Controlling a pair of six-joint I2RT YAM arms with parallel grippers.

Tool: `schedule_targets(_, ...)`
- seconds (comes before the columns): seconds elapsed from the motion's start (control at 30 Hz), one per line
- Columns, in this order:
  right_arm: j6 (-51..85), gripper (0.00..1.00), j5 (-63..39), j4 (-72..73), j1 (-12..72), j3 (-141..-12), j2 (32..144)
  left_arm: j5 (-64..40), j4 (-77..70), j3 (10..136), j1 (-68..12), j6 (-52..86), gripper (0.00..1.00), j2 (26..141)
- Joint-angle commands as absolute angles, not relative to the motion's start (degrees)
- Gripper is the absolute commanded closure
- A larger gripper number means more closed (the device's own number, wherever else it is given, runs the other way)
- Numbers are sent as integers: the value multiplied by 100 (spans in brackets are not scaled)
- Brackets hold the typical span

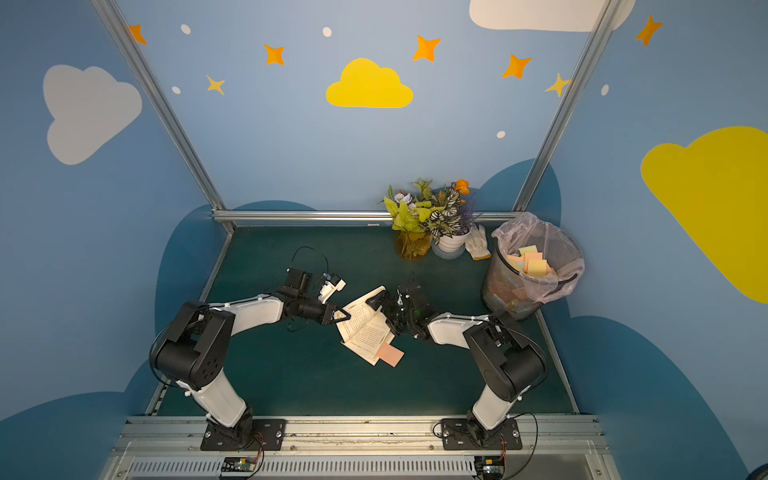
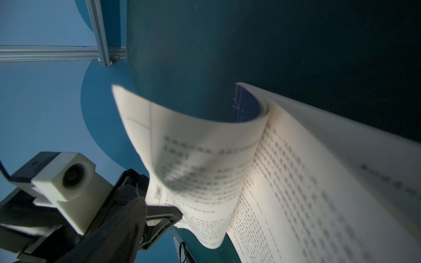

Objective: Peel off the used sticky note
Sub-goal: Turn the page of the book at the center of the board.

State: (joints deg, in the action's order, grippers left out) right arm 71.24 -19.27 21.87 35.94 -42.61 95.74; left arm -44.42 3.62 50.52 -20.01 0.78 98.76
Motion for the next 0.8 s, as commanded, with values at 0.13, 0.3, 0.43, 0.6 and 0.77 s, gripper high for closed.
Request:
schedule_targets(0.13, 6738, 2, -2011, 1496, 3457, -4720, 9584, -3987, 1083, 5165, -2424, -645, 97, 9570)
schedule_targets(0.3, 6805, 2, -2115, 1427, 3381, -4728, 9699, -3853, 1409, 5375, -2771, -1116, 79, 9392)
schedule_targets(0.43, 6868, 3, -2168, 1464, 3375, -4630, 9711, -3804, 1737, 5617, -2911, -1342, 40, 9196)
schedule_targets(0.6, 6892, 9, -2103, 1489, 3377, -4471, 9533, -3969, 2371, 5921, -3017, -1656, 18, 8959)
schedule_targets(0.77, 6871, 32, -1995, 1291, 3396, -4420, 9299, -3939, 2672, 5955, -3152, -1795, 11, 8616)
